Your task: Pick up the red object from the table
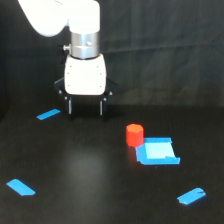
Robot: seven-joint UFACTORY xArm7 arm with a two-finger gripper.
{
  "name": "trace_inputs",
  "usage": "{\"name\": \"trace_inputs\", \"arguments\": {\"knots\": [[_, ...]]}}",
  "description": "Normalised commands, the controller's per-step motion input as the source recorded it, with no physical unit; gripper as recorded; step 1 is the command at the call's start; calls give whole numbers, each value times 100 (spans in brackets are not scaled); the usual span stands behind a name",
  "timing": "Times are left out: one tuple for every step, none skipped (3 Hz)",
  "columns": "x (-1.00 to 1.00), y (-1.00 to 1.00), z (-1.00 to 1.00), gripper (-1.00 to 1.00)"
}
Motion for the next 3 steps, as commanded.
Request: {"name": "trace_inputs", "arguments": {"knots": [[89,-25,-28,96],[98,-25,-23,96],[70,-51,-10,100]]}}
